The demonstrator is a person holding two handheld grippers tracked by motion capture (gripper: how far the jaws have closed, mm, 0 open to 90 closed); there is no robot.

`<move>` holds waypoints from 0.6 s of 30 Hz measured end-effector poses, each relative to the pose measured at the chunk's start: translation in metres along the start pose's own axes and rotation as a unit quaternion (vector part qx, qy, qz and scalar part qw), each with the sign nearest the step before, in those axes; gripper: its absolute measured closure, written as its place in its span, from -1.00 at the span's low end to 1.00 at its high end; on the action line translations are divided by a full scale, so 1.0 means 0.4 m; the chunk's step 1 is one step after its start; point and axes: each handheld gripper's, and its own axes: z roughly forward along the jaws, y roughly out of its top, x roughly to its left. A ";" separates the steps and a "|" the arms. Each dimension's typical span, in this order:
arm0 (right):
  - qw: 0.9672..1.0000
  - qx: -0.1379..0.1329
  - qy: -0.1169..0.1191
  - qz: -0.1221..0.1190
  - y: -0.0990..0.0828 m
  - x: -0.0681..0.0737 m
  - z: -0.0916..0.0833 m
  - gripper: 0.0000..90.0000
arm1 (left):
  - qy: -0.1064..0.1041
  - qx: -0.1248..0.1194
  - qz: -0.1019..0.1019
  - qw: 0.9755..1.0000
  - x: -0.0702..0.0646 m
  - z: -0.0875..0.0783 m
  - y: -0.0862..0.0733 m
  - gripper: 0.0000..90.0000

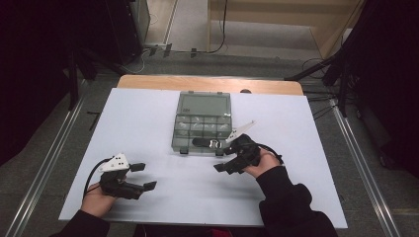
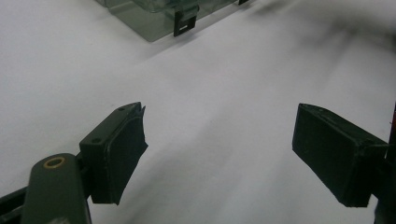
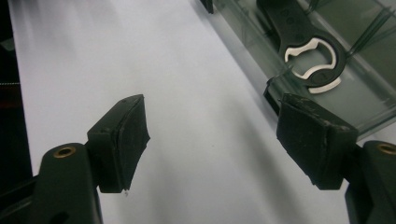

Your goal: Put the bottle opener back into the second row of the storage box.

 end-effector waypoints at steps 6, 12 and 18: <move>1.000 -0.004 -0.001 -0.004 -0.028 0.011 -0.006 -0.43 | 0.000 0.001 0.000 1.000 0.001 -0.001 0.000 -0.62; 1.000 -0.008 0.001 -0.003 -0.053 0.020 -0.011 -0.42 | 0.001 0.001 0.001 1.000 0.001 -0.001 0.000 -0.62; 1.000 -0.019 0.006 0.005 -0.086 0.025 -0.023 -0.42 | 0.001 0.001 0.000 1.000 0.002 -0.002 -0.001 -0.62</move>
